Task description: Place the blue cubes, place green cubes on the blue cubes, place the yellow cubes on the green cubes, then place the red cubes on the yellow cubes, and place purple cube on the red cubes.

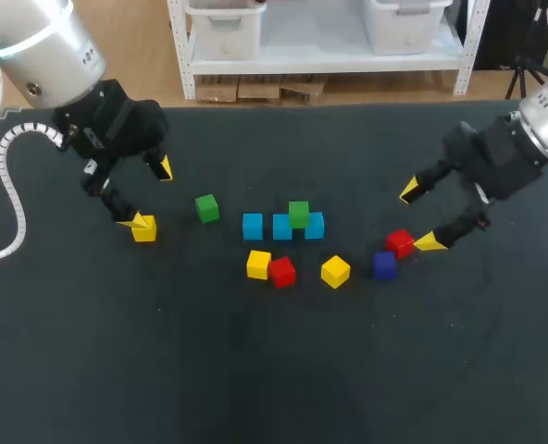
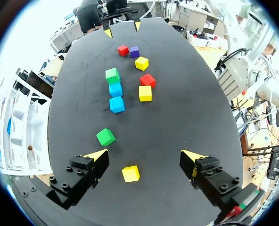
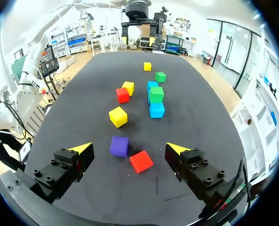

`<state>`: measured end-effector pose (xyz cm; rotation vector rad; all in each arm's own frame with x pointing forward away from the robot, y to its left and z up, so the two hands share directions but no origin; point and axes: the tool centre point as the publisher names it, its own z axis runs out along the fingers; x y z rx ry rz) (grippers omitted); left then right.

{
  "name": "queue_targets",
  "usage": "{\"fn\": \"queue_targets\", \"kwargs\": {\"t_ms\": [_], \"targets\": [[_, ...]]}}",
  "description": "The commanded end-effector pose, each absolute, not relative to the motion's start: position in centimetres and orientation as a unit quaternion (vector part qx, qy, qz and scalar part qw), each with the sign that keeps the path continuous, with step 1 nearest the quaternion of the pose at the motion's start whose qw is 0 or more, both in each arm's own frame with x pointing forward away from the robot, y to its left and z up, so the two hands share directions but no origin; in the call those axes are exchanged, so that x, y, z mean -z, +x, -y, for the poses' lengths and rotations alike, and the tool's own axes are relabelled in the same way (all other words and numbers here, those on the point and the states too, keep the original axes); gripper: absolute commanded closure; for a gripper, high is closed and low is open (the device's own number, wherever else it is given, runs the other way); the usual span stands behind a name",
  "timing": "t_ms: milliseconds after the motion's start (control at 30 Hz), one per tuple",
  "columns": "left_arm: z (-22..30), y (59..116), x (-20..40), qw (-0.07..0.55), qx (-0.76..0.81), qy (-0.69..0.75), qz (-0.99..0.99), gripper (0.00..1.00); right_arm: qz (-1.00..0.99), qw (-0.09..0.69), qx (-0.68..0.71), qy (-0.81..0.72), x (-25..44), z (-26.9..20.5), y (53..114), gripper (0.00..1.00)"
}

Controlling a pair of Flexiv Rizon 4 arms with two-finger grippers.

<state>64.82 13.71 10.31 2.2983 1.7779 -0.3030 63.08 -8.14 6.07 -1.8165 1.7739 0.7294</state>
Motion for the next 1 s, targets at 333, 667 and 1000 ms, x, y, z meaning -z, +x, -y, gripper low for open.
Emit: {"fn": "queue_targets", "kwargs": {"t_ms": [333, 667, 1000], "targets": [[-13.5, 64.8, -9.9, 0.11, 0.103, 0.783, -0.604, 0.0, -0.65, 0.247, -0.269, -0.666, -6.0, 8.1, 63.2, 0.0], [-11.8, 65.6, -6.9, 0.094, 0.098, 0.742, -0.657, 0.0, -0.65, 0.247, -0.269, -0.666, -6.0, 8.1, 63.2, 0.0], [-9.5, 66.9, -5.1, 0.107, 0.093, 0.661, -0.737, 0.0, -0.65, 0.247, -0.269, -0.666, -6.0, 8.1, 63.2, 0.0]]}}
